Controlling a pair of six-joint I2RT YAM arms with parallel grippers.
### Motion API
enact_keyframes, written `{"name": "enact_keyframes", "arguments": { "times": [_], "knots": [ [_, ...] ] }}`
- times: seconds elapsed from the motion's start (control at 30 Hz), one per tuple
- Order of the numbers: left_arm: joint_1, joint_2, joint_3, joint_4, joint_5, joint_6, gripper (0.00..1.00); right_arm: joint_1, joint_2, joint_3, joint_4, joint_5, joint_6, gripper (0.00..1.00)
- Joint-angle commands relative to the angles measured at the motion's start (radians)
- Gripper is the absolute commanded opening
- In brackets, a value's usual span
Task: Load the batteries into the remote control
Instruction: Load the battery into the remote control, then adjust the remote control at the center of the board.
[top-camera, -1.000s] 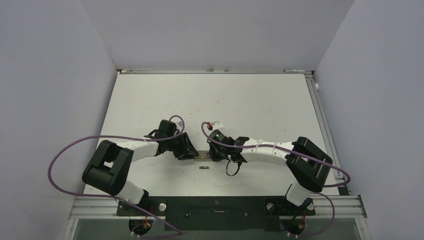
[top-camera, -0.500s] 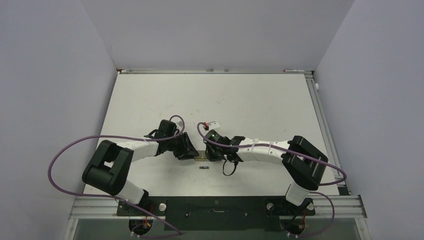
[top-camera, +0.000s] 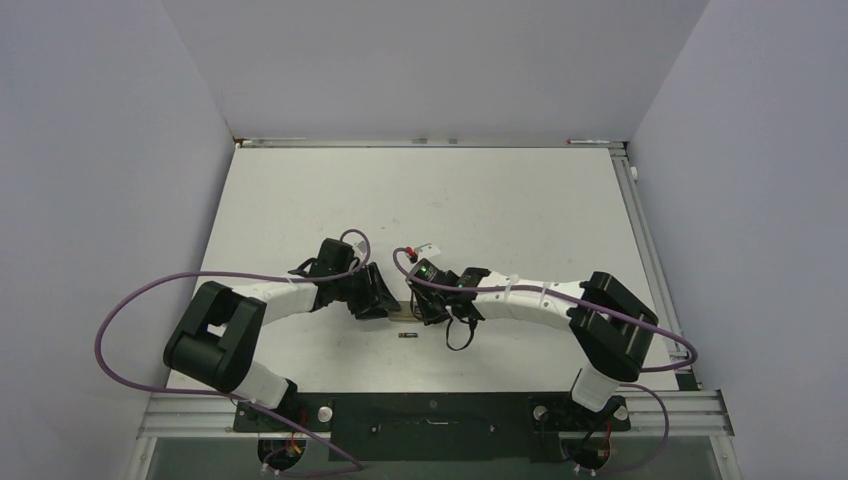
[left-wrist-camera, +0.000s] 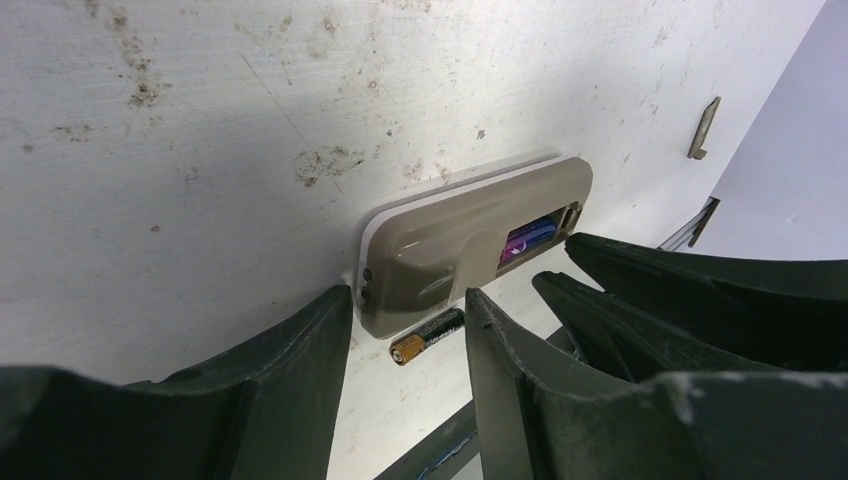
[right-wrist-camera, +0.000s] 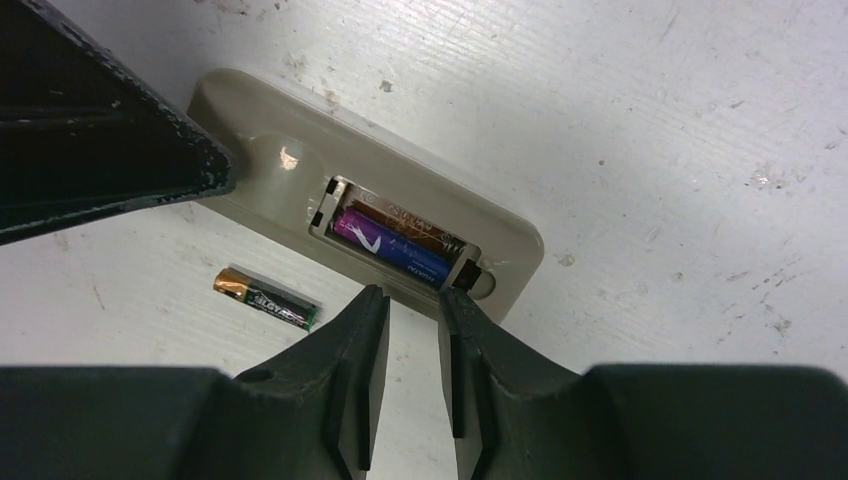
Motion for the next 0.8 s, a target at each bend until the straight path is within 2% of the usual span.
{"name": "enact_keyframes", "arguments": {
  "times": [0.0,0.43,0.7,0.77],
  "knots": [
    [-0.004,-0.033,0.027,-0.046,-0.049,0.035,0.44,-0.019,-0.063,0.042,-0.033,0.036,-0.038,0.27],
    [-0.053,-0.105,0.011,-0.121,-0.051,0.016,0.50,-0.106,-0.093,0.039,-0.010,0.010,-0.117,0.40],
    [-0.123,-0.107,0.010,-0.096,-0.082,-0.034,0.50,-0.192,-0.062,0.037,0.038,-0.031,-0.147,0.35],
    [-0.126,-0.096,0.014,-0.091,-0.089,-0.034,0.50,-0.210,-0.049,0.035,0.052,-0.039,-0.149,0.30]
  ]
}}
